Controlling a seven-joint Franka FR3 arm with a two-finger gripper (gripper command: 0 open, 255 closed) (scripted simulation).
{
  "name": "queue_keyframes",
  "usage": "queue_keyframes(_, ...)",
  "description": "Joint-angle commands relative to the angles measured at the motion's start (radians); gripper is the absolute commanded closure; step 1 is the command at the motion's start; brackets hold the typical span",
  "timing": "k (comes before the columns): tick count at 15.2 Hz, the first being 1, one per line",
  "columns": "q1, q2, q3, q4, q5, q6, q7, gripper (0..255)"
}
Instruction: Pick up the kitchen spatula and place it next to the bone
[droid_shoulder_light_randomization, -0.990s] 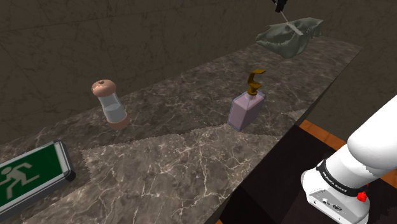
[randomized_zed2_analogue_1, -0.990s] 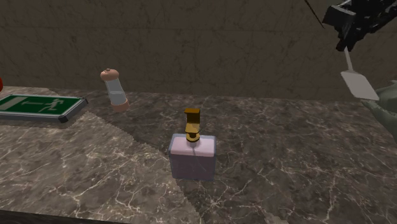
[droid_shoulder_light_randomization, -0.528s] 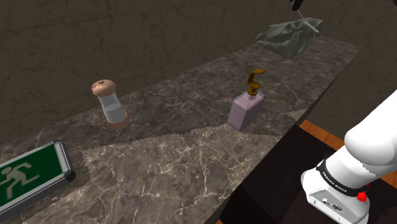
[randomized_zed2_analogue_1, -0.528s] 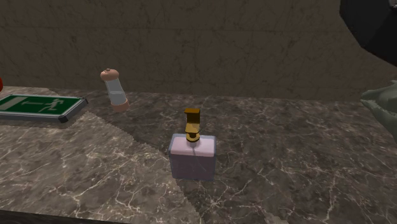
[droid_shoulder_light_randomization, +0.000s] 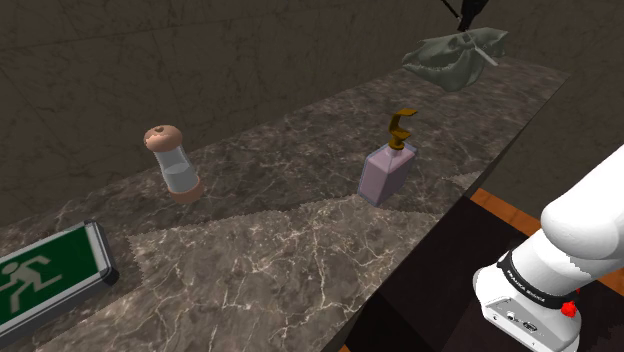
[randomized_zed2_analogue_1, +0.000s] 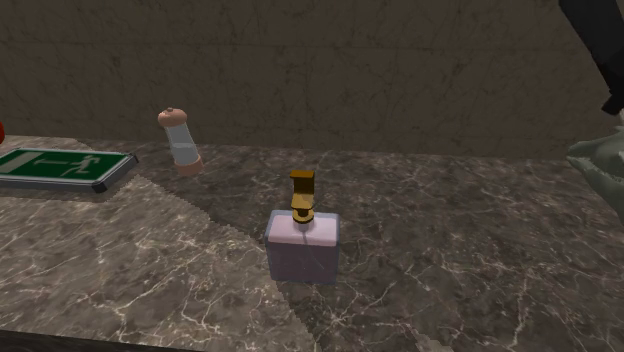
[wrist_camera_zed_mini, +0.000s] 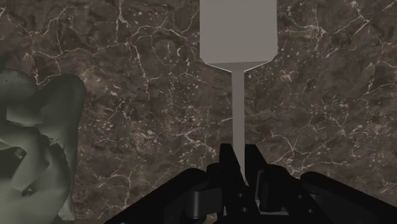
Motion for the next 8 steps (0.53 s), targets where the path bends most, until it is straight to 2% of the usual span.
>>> queue_keyframes(1,0.001,-0.011,0.000,-0.043,-0.002,0.033,-0.001,255)
queue_keyframes(8,0.005,-0.030,0.002,-0.163,-0.006,0.134,-0.003,255)
